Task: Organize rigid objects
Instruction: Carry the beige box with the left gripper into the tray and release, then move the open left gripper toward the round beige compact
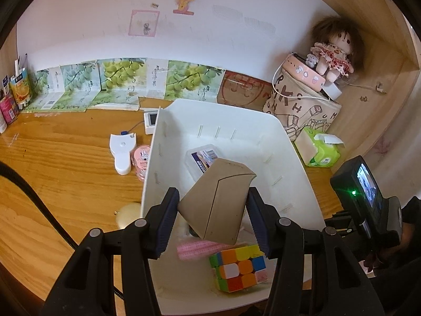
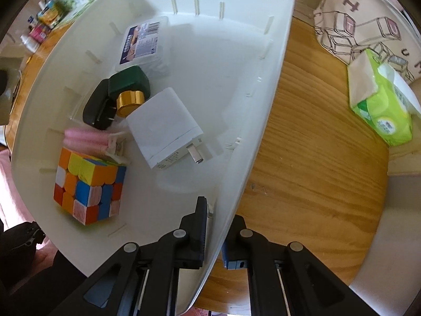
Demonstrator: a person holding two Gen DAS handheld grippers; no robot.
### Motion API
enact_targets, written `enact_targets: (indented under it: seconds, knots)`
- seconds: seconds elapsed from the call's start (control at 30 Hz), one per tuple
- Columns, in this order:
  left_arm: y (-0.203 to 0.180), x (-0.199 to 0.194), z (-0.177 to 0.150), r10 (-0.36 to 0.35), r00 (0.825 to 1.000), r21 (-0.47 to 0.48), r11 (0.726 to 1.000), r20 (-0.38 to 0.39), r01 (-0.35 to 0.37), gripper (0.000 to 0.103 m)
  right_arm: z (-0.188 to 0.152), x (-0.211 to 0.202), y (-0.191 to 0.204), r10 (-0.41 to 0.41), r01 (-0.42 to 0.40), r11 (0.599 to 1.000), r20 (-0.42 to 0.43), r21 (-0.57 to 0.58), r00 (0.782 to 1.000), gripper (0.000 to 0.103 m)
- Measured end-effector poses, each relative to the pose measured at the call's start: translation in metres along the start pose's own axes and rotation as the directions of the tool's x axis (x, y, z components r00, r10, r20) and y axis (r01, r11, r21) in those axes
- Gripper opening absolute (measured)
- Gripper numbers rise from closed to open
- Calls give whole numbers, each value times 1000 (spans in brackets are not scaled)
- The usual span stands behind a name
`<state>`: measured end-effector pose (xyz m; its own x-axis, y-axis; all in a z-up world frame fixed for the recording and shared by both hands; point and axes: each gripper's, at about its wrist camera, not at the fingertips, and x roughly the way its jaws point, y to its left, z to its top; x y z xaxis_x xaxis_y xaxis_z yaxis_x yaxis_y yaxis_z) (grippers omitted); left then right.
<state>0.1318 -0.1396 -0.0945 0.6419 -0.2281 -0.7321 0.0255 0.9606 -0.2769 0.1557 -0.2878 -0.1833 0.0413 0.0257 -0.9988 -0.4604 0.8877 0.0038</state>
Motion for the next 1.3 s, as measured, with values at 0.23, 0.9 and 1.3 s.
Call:
enact_targets:
  seconds: [0.23,0.9,1.3]
  knots:
    - [-9,5,-4,15,1000,-23,1000,-14,-16,58,-1,1,1,18,-18,998,-1,-58,1000,12]
    - [-2,1,5,35,999,18,999,-7,-35,78,-5,0,-10,27,-27,999,2,-20,1000,12]
    - [32,-6,12,34,999,44,998,-19,-33,78,2,4,-15,-15,15,995,-8,94,1000,12]
